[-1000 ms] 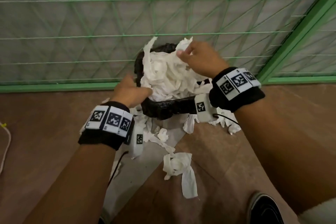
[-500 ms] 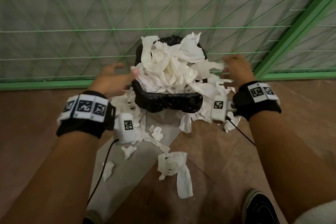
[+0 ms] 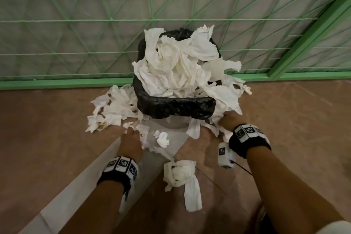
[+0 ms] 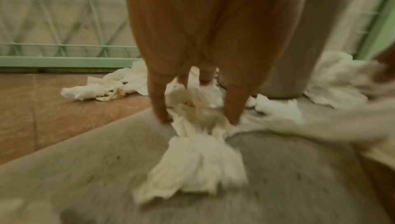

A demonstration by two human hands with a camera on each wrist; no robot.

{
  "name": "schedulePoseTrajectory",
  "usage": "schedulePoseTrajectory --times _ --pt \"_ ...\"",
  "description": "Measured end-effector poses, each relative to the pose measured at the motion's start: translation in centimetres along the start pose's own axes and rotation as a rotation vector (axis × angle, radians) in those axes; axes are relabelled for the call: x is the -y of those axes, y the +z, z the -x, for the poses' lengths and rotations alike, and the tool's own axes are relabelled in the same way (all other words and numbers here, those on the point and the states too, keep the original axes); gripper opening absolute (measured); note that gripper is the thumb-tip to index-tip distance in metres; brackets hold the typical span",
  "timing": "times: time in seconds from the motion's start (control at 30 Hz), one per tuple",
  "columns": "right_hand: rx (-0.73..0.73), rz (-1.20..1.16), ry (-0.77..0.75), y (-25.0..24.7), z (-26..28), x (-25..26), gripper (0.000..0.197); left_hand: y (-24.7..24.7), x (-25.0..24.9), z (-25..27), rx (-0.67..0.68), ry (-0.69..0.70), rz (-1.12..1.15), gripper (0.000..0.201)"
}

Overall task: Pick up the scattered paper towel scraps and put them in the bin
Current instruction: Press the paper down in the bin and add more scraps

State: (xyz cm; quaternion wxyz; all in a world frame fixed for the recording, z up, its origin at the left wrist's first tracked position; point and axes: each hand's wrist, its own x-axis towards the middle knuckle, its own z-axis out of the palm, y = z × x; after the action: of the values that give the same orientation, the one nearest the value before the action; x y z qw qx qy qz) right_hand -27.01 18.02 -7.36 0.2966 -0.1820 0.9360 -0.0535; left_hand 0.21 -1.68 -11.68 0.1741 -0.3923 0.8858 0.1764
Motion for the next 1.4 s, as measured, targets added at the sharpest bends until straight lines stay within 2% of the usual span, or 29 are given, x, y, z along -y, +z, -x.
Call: schedulePoseTrajectory --times 0.07,0.13,0.23,0.27,0.33,0.43,0.5,0.57,0.63,0.67,0.73,0.77,0.8,0.83,0.9,0.97,1.03,1.07,1.13,1.2,1.3,1.4 --pt "-0.007 -0.103 -0.001 -3.2 0.8 -0.1 0.042 -0.1 0.4 -0.2 -0.111 0.006 0.104 0.047" --pt "-0.113 -0.255 0.008 -6.8 2.0 0.2 0.042 -1.4 0.6 -0.3 -0.189 -0.015 0.244 0.051" --pt "-0.079 -0.788 0.1 -11.4 4.0 1.2 0.014 -4.3 1.3 -0.2 -0.224 -0.029 0.404 0.041" --pt "-0.097 -0.919 0.068 -13.0 4.4 1.6 0.012 -5.6 1.4 -0.1 -0.241 -0.014 0.461 0.036" --pt "-0.238 -1.018 -0.046 -16.8 6.3 2.9 0.017 -8.2 1.3 0.8 -0.303 -0.043 0.565 0.037" --pt "-0.431 -1.16 -0.271 -22.2 10.6 5.9 0.01 -13.2 0.4 2.4 -0.353 -0.162 0.651 0.025" --pt "-0.503 -1.196 -0.432 -24.4 13.4 8.2 0.012 -16.6 0.2 2.7 -0.39 -0.206 0.775 0.033" --pt "-0.544 -1.148 -0.575 -24.7 14.9 10.7 0.014 -20.2 -0.3 3.5 -0.415 -0.134 0.974 0.053" --pt "-0.499 -0.965 -0.587 -23.7 14.9 12.9 0.021 -23.8 -1.7 4.7 -0.48 -0.015 1.023 0.051" --pt "-0.419 -0.729 -0.574 -22.8 14.4 13.5 0.025 -25.6 -2.6 5.6 -0.522 0.068 1.052 0.045" --pt "-0.212 -0.062 -0.511 -20.5 13.4 13.8 0.044 -28.6 -5.1 7.5 -0.546 0.198 1.183 0.027" --pt "-0.143 0.162 -0.487 -19.4 12.9 13.6 0.053 -29.7 -6.0 7.9 -0.551 0.259 1.184 0.023" --pt "-0.109 0.245 -0.489 -18.7 12.6 13.4 0.057 -30.3 -6.9 8.0 -0.55 0.313 1.148 0.023" --pt "-0.114 0.215 -0.505 -18.3 12.5 13.0 0.057 -30.6 -7.9 8.1 -0.534 0.359 1.082 0.027" --pt "-0.234 0.014 -0.511 -18.3 11.6 12.2 0.046 -30.2 -9.6 7.5 -0.424 0.407 0.886 0.035" --pt "-0.398 -0.274 -0.471 -18.7 10.5 11.3 0.025 -28.2 -10.9 6.1 -0.291 0.421 0.5 0.038" --pt "-0.494 -0.477 -0.381 -18.9 8.5 10.0 0.015 -25.9 -11.7 4.2 -0.163 0.423 0.146 0.036" --pt "-0.475 -0.583 -0.318 -18.9 7.5 9.1 0.012 -25.2 -12.0 3.6 -0.113 0.402 0.039 0.035" --pt "-0.32 -0.804 -0.155 -18.2 5.5 7.3 0.013 -24.2 -12.4 2.4 -0.031 0.356 -0.058 0.034" --pt "-0.158 -0.895 -0.074 -16.7 3.8 5.7 0.02 -23.5 -12.9 1.6 0.078 0.313 -0.098 0.036" --pt "-0.004 -0.984 -0.126 -14.0 1.6 5.0 0.027 -22.2 -13.5 0.7 0.16 0.284 -0.225 0.035" --pt "0.081 -1.113 -0.172 -12.8 0.8 5.5 0.015 -21.5 -13.8 0.3 0.178 0.233 -0.25 0.036"
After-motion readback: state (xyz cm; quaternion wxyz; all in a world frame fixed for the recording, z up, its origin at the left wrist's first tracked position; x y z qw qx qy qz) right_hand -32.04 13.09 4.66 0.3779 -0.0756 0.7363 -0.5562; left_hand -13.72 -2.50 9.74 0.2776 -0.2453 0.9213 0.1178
